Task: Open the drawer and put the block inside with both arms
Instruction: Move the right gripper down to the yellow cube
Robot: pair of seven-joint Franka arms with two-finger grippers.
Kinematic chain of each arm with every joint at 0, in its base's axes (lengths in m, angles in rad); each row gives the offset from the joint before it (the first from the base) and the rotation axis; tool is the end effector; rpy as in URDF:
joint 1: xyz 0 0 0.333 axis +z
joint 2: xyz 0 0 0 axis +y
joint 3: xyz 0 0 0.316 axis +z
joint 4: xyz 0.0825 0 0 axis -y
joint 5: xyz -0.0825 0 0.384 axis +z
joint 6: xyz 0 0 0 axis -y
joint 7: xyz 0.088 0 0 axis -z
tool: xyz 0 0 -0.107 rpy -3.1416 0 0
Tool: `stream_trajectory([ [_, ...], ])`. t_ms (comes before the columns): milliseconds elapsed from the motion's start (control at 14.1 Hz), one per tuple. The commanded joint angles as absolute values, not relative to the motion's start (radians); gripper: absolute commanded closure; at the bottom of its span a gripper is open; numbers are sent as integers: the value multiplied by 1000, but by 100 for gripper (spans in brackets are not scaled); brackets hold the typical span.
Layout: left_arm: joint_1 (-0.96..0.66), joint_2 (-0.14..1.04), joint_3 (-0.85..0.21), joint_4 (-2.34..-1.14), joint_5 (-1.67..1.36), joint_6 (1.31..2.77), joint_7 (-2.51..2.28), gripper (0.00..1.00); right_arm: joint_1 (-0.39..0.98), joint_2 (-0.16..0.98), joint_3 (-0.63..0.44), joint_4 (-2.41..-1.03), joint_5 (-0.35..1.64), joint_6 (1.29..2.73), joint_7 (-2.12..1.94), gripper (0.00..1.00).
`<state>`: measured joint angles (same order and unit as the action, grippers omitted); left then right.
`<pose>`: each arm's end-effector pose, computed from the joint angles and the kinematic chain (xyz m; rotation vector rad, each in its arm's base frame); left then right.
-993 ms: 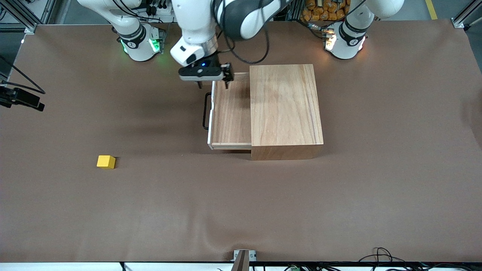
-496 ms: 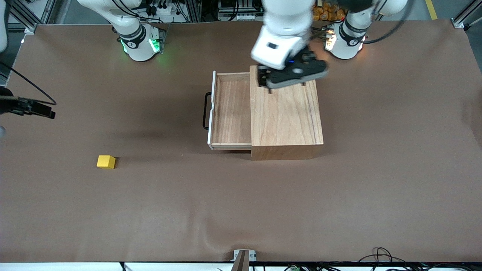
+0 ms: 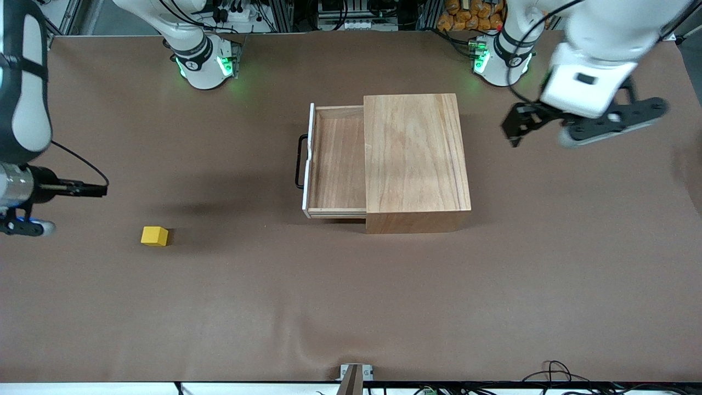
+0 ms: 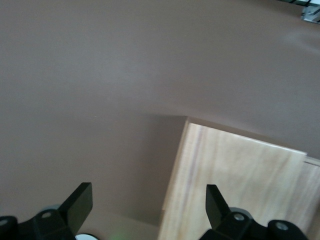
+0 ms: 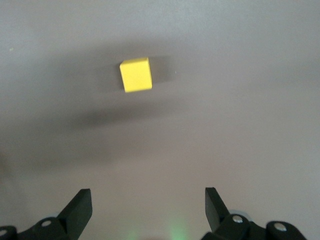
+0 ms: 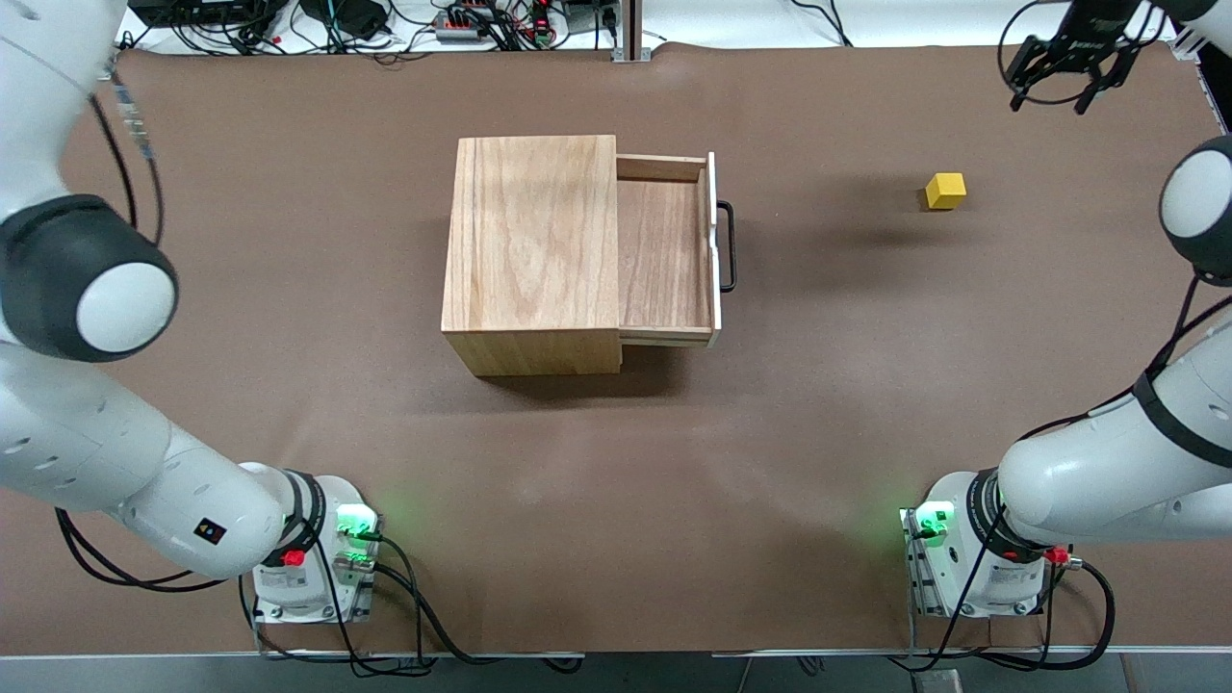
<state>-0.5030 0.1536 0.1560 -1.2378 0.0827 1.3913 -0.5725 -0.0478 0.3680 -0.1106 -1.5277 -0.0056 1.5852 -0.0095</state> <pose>0.5460 -0.1966 0.6770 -3.0257 -0.3626 -0.0739 0.6251 -0.0920 0.4262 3.0756 -0.2261 -0.4835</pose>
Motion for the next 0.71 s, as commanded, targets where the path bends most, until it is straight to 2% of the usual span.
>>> stream_trajectory([
  [0,-416,55,137,-1359,80,1397,-459,0,-60,474,-94,-1512,24,1716,-26,0],
  [213,-338,11,137,-1425,80,1405,-382,0,-34,511,-92,-1587,26,1865,-48,0],
  [496,-232,-75,137,-1555,22,1479,-247,0,1,515,-92,-1788,25,2196,-51,0],
  [638,-218,-92,141,-1583,21,1488,-163,0,2,515,-92,-1834,23,2265,-52,0],
])
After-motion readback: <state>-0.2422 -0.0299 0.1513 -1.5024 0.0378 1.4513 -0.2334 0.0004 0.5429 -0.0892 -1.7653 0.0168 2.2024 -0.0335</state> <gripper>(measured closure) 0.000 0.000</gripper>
